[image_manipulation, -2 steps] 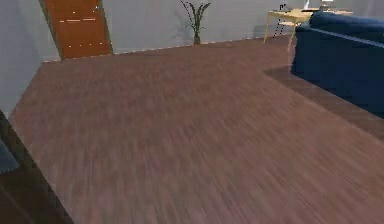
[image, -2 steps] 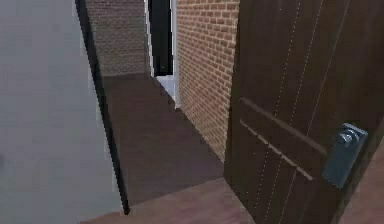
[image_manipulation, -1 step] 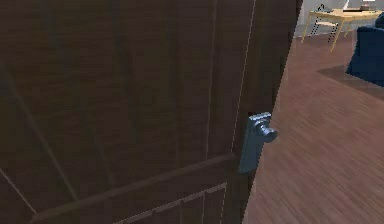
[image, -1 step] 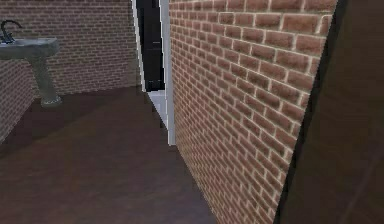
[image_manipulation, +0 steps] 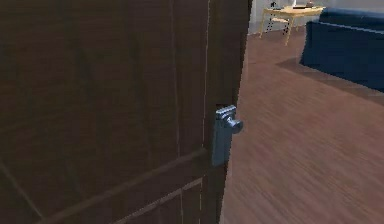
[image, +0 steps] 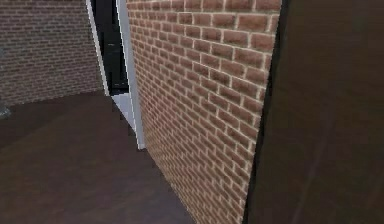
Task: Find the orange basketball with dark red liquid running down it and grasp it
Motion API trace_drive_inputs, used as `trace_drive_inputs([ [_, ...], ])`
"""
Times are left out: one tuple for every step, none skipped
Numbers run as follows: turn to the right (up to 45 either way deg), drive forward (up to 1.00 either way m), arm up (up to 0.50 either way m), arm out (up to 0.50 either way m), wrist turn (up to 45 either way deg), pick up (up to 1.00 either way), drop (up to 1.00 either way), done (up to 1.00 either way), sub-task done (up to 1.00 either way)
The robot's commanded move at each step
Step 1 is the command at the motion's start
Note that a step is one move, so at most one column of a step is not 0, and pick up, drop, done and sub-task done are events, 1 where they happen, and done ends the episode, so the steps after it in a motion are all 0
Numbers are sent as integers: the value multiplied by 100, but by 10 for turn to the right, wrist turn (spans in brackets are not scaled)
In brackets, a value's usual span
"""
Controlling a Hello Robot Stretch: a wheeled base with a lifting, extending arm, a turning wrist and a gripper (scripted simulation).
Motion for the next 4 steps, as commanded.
trace_drive_inputs([
  [0,10,0,0,0,0,0,0,0],
  [-270,0,0,0,0,0,0,0,0],
  [0,45,0,0,0,0,0,0,0],
  [-450,0,0,0,0,0,0,0,0],
])
